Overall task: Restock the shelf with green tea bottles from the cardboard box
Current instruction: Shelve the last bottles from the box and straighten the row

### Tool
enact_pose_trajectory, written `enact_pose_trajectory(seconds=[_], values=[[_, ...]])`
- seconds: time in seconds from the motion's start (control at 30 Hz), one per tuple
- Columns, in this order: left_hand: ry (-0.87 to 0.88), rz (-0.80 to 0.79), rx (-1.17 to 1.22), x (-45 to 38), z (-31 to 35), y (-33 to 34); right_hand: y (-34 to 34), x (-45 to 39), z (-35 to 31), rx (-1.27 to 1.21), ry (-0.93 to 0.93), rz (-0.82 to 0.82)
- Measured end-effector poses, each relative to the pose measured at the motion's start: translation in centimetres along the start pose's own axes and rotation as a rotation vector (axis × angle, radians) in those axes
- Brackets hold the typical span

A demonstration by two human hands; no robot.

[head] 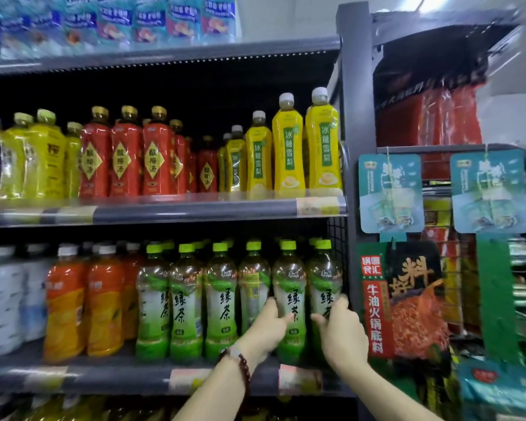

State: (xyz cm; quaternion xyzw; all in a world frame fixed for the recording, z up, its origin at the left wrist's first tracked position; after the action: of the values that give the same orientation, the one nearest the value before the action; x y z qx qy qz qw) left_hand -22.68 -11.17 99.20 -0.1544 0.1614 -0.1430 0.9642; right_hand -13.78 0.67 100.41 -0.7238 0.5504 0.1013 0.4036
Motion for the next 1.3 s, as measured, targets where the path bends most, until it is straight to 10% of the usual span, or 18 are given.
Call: enact_pose_trajectory(seconds=[0.4, 0.77, 1.3], values=[[0.136, 0.217, -0.339, 0.3, 1.2, -0.9, -0.1, 0.4, 0.4, -0.130, 0.082, 0.009], [0.014, 0.246, -0.106, 0.5, -0.4, -1.2, 0.4, 0.2, 0.6, -0.217, 0.126, -0.027], [0.328, 0.469, -0.190, 2.3, 0.6, -3.9, 0.0, 1.7, 0.7, -0.088, -0.092, 0.048]])
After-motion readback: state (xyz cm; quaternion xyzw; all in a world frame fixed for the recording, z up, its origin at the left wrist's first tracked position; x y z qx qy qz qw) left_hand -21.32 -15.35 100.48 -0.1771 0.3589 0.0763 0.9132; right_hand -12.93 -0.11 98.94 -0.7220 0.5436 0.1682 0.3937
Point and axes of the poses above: each hand's wrist, its own x-axis away from the middle knuckle, its own y-axis out of the palm, z = x × y, the point moved 9 cm from there along -x, towards the middle knuckle, and after that the axes turned 13 degrees about z, right-handed, at the moved point
